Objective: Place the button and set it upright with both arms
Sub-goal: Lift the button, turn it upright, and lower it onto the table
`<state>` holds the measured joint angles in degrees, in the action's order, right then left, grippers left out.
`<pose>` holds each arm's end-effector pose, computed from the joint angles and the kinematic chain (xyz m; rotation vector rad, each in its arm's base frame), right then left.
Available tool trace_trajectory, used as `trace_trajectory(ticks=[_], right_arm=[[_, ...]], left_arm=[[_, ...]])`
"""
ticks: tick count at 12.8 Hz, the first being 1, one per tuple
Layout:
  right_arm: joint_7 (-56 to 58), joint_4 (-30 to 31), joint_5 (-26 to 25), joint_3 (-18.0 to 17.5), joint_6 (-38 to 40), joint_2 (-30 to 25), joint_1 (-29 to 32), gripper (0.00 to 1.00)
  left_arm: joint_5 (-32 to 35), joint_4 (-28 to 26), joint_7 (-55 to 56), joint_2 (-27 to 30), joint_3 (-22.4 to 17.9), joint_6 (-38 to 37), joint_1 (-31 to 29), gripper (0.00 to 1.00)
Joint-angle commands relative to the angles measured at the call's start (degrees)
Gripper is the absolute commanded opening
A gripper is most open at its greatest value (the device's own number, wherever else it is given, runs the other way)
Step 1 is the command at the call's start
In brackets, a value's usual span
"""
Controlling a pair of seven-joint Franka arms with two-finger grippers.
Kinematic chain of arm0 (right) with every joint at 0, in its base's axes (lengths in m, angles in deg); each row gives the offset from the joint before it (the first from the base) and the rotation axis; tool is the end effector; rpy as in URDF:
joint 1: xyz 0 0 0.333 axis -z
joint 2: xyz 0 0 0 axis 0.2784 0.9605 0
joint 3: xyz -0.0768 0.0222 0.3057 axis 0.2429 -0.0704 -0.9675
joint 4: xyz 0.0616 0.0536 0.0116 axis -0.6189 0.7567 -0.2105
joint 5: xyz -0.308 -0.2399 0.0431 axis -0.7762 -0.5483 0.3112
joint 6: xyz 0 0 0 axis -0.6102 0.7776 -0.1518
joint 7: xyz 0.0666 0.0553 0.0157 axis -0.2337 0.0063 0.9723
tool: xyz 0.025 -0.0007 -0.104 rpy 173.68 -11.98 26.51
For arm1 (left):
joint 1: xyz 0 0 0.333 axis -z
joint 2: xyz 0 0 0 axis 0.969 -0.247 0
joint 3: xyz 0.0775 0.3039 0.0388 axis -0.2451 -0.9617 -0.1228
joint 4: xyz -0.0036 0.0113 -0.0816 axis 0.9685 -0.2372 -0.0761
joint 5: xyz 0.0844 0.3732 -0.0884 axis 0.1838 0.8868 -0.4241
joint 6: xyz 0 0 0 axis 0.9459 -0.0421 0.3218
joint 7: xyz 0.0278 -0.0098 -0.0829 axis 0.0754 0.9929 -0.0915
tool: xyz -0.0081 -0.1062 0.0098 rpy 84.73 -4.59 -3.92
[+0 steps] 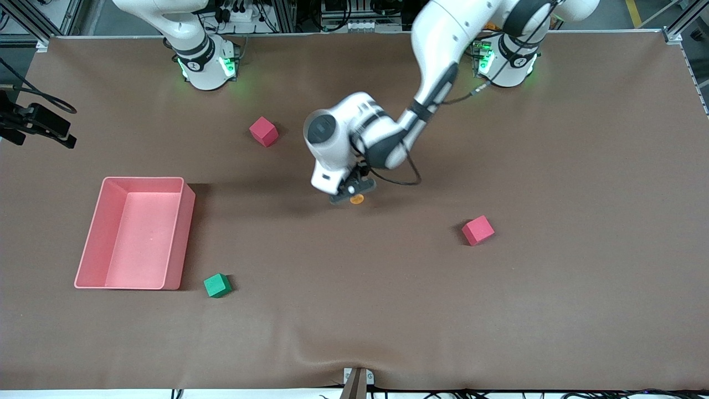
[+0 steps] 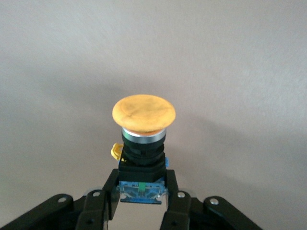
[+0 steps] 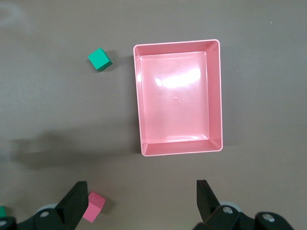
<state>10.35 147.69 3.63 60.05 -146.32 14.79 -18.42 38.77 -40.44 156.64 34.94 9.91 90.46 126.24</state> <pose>0.5464 -0.0140 0.6605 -3.1392 0.1149 -0.0109 0.4355 -0.5899 0.2407 -2.8998 -0.5256 -0.0981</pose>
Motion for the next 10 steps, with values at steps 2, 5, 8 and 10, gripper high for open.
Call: trace_trajectory(ticks=[2,5,8,10], right_arm=[[1.1,-1.1,0.8,0.7,0.9,0.3,-0.4,1.00],[1.2,-1.1,0.8,0.7,0.9,0.3,-0.4,1.00],[1.2,-1.1,0.8,0.7,0.9,0.3,-0.6,1.00],[1.2,-1.0,0.8,0.7,0.8,0.3,-0.6,1.00]], left_arm=[[20.3,-0.7,17.3,-0.2,-1.2,-0.5,8.0,0.00],[37.5,-1.9,30.8,-2.8,-1.2,-0.7,13.9,0.00],[51.3,-2.3,41.6,-5.2,-1.2,-0.7,17.2,0.00],[55.5,-3.1,47.4,-5.9,-1.2,-1.0,19.1,0.00]])
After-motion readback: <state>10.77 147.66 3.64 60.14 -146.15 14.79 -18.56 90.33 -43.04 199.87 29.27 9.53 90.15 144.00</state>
